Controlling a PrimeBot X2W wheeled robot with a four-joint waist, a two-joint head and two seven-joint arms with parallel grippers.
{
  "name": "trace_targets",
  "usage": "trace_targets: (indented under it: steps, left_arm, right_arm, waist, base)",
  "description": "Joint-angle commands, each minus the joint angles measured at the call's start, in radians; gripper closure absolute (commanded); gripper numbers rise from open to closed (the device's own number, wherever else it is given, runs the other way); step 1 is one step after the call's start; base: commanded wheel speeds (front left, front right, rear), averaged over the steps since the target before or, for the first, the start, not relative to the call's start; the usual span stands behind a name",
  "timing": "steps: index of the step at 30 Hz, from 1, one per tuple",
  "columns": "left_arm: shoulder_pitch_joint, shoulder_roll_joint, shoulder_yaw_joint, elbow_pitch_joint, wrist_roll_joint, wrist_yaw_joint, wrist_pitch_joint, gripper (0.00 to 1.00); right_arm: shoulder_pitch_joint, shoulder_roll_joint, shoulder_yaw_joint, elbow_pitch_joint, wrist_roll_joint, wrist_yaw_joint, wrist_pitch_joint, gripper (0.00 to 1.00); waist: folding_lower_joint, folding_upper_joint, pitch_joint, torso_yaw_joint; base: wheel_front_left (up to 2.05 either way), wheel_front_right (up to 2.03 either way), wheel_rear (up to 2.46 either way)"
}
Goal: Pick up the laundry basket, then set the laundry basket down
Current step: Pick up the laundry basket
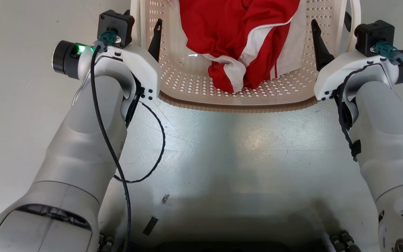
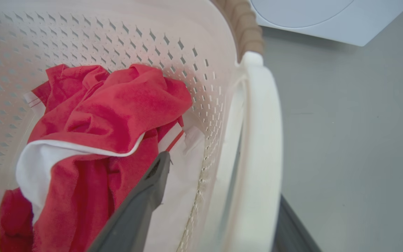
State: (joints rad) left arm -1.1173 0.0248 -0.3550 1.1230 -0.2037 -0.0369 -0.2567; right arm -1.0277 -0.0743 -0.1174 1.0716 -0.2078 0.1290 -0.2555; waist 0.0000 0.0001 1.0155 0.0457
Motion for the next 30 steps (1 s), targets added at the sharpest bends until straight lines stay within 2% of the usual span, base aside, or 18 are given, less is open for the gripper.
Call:
trace_targets:
  steps: [1,12,28,30]
  left_arm:
    - [0.008,0.025,0.006,0.001,-0.014,-0.008,-0.005,0.0]
    - [-0.021,0.025,-0.056,0.043,-0.079,-0.01,-0.005,0.0]
    - [-0.04,0.025,-0.107,0.055,-0.128,0.006,-0.005,0.0]
    - [-0.041,0.025,-0.111,0.057,-0.132,0.006,-0.005,0.1]
  right_arm:
    - [0.036,0.024,0.02,0.018,0.01,0.002,-0.002,0.0]
    - [0.003,0.024,0.022,0.072,0.014,0.002,-0.004,0.0]
    - [-0.002,0.024,0.041,0.084,0.036,0.002,-0.006,0.0]
    - [-0.001,0.024,0.044,0.081,0.04,0.002,-0.006,0.0]
  waist:
    - [0.0,-0.0001,-0.001,0.0]
    - [0.0,-0.0001,-0.002,0.006]
    - [0.0,-0.0001,-0.01,0.001]
    - [0.0,-0.0001,-0.01,-0.001]
  base:
    - [0.0,0.0,0.0]
    - [0.0,0.0,0.0]
    - [0.0,0.0,0.0]
    - [0.0,0.0,0.0]
